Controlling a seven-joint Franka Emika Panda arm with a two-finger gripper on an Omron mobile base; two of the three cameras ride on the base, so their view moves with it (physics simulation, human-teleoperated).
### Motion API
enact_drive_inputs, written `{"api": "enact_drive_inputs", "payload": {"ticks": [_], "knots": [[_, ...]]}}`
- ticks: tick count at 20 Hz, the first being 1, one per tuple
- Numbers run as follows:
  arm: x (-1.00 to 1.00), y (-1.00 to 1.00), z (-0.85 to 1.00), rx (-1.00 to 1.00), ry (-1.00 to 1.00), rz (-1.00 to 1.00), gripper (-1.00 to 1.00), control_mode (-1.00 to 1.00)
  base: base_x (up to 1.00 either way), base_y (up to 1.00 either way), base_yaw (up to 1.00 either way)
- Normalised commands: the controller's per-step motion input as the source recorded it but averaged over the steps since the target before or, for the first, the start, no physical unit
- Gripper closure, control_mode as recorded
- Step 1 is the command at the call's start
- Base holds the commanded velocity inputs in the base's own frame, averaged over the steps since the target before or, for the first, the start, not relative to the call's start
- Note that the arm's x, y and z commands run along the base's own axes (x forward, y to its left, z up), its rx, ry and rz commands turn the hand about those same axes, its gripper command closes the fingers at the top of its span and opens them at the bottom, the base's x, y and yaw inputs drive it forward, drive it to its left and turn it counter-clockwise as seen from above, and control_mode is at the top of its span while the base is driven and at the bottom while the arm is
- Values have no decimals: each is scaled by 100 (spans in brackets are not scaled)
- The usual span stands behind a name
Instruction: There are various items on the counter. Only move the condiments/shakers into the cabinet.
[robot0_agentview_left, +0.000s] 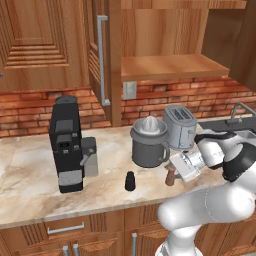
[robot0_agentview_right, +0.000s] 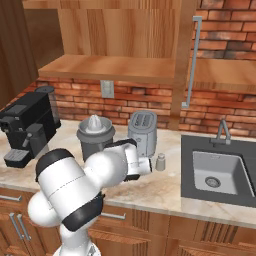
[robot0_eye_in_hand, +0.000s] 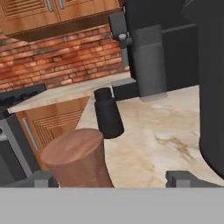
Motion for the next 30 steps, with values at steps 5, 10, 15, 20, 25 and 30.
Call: {"api": "enact_drive_inputs", "payload": {"ticks": [5, 10, 15, 20, 25, 30], "knots": [[-4, 0, 3, 0, -2, 0, 100, -100, 0, 0, 0], [-17, 0, 85, 1, -16, 0, 100, -100, 0, 0, 0], [-26, 6, 100, 0, -13, -12, 100, -100, 0, 0, 0], [-13, 9, 100, 0, -2, -21, 100, -100, 0, 0, 0], [0, 6, 100, -1, 0, -25, 100, -100, 0, 0, 0], [0, 3, 100, -4, 2, -39, 100, -100, 0, 0, 0]]}}
